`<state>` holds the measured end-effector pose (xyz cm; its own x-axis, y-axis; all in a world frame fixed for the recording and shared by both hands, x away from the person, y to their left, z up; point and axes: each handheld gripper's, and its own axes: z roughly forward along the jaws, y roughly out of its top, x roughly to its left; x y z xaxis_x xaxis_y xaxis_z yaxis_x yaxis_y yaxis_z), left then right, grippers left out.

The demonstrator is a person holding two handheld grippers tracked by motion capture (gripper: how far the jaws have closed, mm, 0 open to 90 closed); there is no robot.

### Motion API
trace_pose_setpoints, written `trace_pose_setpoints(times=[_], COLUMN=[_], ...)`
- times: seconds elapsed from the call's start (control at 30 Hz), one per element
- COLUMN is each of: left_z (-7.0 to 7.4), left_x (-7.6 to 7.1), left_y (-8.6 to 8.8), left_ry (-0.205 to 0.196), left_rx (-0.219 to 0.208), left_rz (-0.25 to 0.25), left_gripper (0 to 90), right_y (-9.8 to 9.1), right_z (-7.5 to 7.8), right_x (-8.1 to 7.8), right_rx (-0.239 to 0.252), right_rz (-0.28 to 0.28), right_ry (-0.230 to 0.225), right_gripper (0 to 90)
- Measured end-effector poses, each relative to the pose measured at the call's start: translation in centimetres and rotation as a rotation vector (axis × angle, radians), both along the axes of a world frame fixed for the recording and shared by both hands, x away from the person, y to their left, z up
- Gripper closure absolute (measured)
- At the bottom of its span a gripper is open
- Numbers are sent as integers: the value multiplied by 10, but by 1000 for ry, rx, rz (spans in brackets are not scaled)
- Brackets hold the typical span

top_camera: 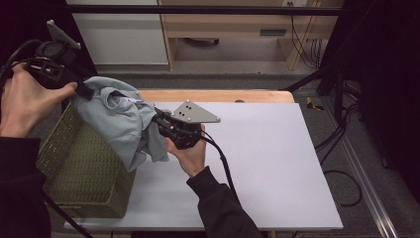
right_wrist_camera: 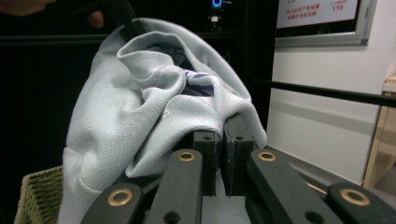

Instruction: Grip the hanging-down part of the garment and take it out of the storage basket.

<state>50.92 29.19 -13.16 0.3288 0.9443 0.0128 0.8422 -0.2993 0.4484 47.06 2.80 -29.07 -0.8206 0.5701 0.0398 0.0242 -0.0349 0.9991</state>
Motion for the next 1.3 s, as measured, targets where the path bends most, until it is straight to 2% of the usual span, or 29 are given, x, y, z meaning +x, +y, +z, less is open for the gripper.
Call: trace_pose_setpoints(times=[0.17,0.3,0.47,0.6,0.63,0.67,0.73,0.77,0.8,0.87,1.0,1.23,1.3], left_z=[-2,-5,-8,-11,-12,-12,-13,-14,-15,-16,-17,-18,-18], left_x=[0,2,4,5,6,6,7,8,8,8,8,7,7], left_y=[-3,-7,-12,-14,-14,-14,-14,-14,-14,-14,-14,-10,-10], left_ry=[3,9,13,18,21,20,21,20,20,24,21,20,19], left_rx=[1,7,8,8,8,10,10,10,11,8,1,-10,-10], left_rz=[-6,-14,-23,-28,-31,-29,-24,-23,-25,-26,-30,-25,-25], left_gripper=[841,841,841,841,841,841,841,841,841,841,841,841,841], right_y=[0,4,9,14,14,14,12,9,3,-1,-17,-55,-70], right_z=[-12,-32,-57,-71,-73,-76,-76,-76,-75,-73,-68,-68,-69], right_x=[3,5,7,7,6,3,1,-1,-4,-6,-10,-15,-18], right_rx=[-46,-101,-126,-166,-174,-190,-180,-172,-146,-143,-119,-84,-92], right_rz=[7,16,28,37,38,47,53,59,55,49,-5,-64,-86], right_ry=[47,98,148,178,181,181,174,172,173,164,144,133,129], right_gripper=[852,841,813,694,650,561,526,480,369,337,207,108,87])
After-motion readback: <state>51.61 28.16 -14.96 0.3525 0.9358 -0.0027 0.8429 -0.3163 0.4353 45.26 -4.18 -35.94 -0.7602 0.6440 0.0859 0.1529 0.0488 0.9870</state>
